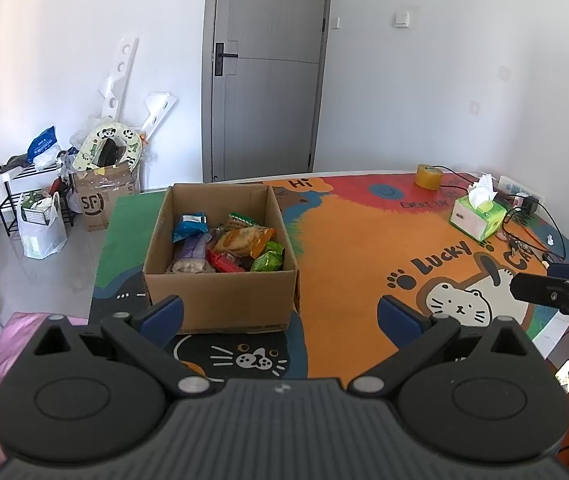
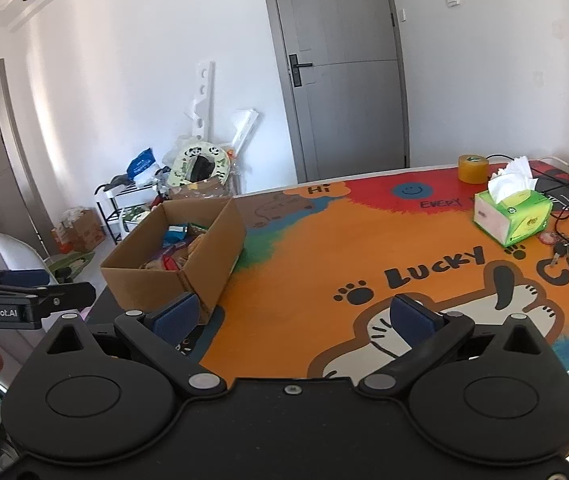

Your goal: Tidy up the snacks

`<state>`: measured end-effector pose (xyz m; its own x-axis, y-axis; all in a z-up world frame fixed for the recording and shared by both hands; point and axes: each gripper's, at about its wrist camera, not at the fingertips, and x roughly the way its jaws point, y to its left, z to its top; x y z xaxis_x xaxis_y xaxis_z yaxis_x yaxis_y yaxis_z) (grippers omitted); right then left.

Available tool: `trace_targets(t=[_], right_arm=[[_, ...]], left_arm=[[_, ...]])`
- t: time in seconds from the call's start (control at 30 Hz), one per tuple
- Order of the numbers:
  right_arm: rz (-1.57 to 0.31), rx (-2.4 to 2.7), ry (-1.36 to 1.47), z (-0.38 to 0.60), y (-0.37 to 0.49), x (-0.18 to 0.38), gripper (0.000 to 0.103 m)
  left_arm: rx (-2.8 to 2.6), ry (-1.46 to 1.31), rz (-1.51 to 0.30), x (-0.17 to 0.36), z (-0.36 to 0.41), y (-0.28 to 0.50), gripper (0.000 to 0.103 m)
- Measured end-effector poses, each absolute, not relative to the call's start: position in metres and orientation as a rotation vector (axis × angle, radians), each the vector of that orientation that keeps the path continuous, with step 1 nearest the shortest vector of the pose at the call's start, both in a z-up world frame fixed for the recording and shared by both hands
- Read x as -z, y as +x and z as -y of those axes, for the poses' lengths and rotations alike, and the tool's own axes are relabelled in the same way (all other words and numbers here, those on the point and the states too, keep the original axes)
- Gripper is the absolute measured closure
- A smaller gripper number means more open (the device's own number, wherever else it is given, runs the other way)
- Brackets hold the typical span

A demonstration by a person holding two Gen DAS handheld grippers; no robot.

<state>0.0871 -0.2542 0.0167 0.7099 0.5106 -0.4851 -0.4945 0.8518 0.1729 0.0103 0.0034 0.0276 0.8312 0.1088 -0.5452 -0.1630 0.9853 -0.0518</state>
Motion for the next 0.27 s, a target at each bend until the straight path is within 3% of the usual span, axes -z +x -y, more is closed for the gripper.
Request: trace_targets(t=[0.27], right_arm=[[-0.551,-0.548,0.034,0.2549,0.0890,-0.0158,0.000]], left_arm=[[-0.149,-0.097,-0.568,-0.0279,-0.0041,0.0092,0.001]])
